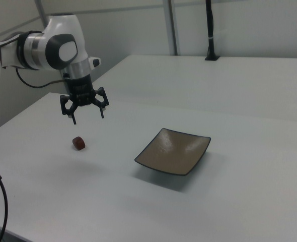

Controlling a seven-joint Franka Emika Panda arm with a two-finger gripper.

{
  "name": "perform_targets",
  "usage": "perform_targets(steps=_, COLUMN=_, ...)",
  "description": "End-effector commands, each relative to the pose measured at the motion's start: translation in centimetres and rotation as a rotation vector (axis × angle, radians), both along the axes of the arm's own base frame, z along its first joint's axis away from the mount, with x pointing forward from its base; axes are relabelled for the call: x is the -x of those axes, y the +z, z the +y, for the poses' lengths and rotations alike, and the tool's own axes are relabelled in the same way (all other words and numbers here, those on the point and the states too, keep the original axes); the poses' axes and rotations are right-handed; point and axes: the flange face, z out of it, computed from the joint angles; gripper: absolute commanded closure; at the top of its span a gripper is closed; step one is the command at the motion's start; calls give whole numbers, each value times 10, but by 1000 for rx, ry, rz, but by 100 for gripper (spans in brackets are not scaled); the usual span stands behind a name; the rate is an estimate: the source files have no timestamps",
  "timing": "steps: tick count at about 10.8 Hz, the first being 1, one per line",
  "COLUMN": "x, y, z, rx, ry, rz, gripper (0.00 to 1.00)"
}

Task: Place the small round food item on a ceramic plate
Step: 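Lower the open gripper down over the dark-red food item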

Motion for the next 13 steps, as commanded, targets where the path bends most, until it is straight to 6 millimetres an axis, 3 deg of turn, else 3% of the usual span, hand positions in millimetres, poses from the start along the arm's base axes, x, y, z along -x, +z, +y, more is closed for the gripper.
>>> perform_targets(steps=1, x=-14, y=-22, z=34, rx=-29, ry=49, rz=-54, gripper=0)
perform_targets(steps=4, x=-21, y=-30, z=71, rx=-45, ry=103, rz=-63, gripper=0)
perform_targets(steps=9, x=-27, y=-85, z=147, rx=-25, ry=118, rz=-84, gripper=18)
perform_targets(steps=11, x=-28, y=-107, z=171, rx=-28, ry=103, rz=-99, gripper=26)
perform_targets(steps=12, x=-29, y=-111, z=177, rx=-33, ry=113, rz=-120, gripper=37)
perform_targets(steps=13, x=-31, y=-123, z=180, rx=-20, ry=120, rz=-120, gripper=37)
